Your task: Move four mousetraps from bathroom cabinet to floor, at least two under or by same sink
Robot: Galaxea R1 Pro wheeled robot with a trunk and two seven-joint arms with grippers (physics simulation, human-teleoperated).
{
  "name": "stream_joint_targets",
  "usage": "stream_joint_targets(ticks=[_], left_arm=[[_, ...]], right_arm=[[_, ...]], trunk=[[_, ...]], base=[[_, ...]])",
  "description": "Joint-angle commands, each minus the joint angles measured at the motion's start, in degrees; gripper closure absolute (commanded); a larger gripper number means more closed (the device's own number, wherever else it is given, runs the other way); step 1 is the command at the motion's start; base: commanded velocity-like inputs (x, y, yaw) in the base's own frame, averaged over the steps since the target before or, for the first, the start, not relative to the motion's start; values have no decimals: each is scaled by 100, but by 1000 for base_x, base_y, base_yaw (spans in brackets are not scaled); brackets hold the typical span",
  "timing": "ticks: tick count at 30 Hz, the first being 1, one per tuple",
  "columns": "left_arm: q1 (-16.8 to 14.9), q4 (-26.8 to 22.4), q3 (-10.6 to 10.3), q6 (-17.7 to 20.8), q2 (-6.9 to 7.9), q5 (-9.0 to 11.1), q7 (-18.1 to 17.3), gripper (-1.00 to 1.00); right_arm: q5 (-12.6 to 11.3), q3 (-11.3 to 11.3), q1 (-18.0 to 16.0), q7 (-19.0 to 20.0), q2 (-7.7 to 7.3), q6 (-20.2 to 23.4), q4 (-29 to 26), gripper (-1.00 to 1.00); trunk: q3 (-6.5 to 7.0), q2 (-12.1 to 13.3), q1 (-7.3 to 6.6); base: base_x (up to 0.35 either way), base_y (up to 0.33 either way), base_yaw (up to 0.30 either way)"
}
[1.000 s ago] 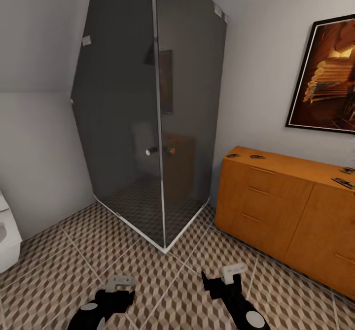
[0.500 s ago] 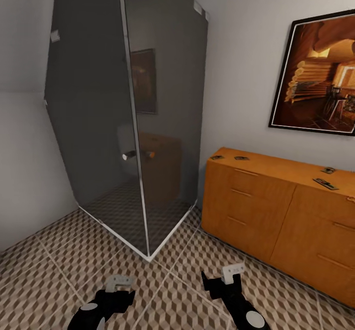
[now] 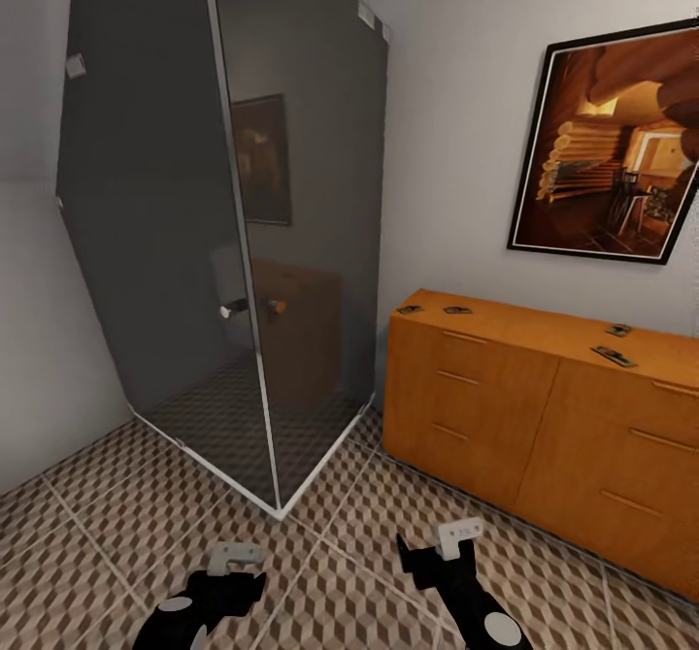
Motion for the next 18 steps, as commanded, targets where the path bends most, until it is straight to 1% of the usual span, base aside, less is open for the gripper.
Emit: stream_joint_targets(ticks=[1,18], left_arm=[[-2,-8,-2,29,0,7,9,-100],[-2,-8,-2,29,0,7,9,-100]], right_arm=[[-1,7,-4,-19,-1,33,-8,-100],[10,7,-4,-19,-1,33,-8,-100]], trunk=[[-6,-4,0],[-6,-4,0]], base=[[0,0,-116],[0,0,-116]])
